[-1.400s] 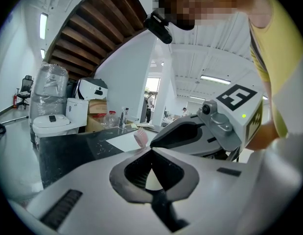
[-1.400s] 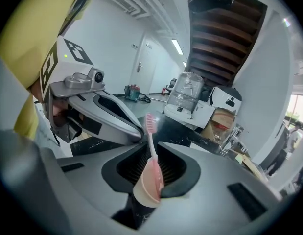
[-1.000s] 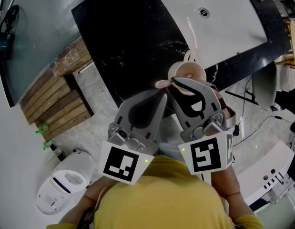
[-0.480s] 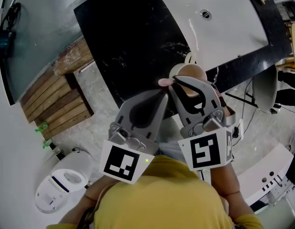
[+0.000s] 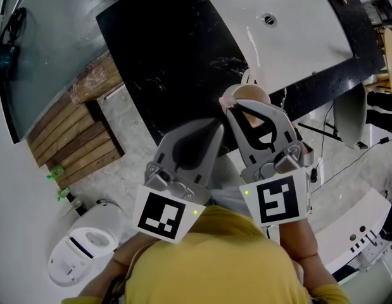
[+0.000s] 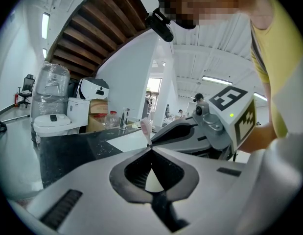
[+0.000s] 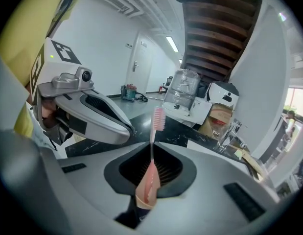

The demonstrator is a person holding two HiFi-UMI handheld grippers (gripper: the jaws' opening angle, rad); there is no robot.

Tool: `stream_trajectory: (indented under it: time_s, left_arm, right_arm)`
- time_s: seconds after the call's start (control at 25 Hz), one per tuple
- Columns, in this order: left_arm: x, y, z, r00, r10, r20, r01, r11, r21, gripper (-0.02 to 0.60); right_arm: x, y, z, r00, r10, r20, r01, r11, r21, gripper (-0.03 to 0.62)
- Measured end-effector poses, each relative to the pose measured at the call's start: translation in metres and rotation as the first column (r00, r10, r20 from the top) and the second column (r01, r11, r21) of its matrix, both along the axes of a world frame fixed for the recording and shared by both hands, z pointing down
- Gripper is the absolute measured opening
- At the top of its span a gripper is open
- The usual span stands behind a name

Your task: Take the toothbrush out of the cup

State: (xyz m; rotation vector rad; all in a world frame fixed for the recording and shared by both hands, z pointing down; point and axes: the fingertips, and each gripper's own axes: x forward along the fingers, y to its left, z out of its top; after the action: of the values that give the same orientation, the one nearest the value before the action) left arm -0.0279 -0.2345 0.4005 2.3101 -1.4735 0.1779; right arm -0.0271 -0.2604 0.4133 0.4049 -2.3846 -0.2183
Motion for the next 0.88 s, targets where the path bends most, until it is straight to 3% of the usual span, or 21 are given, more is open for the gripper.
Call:
stream_trajectory:
  time_s: [0.56,0.88]
  left_arm:
    - [0.003,0.000,-0.023,1.000,0.023,0.009,-0.023,0.998,0.060,0.011]
    - [0.007,0.000,-0.053,0.999,0.046,0.017,-0.048,0.990,0.129,0.011]
  right_arm:
    - [0.003,-0.003,-0.032,0.997,0.054,0.056,-0.058,0.996,0.062,0.035]
    - [0.009,-0.001,-0.068,0.982,0.117,0.149,-0.133,0.985,0.106,0.035]
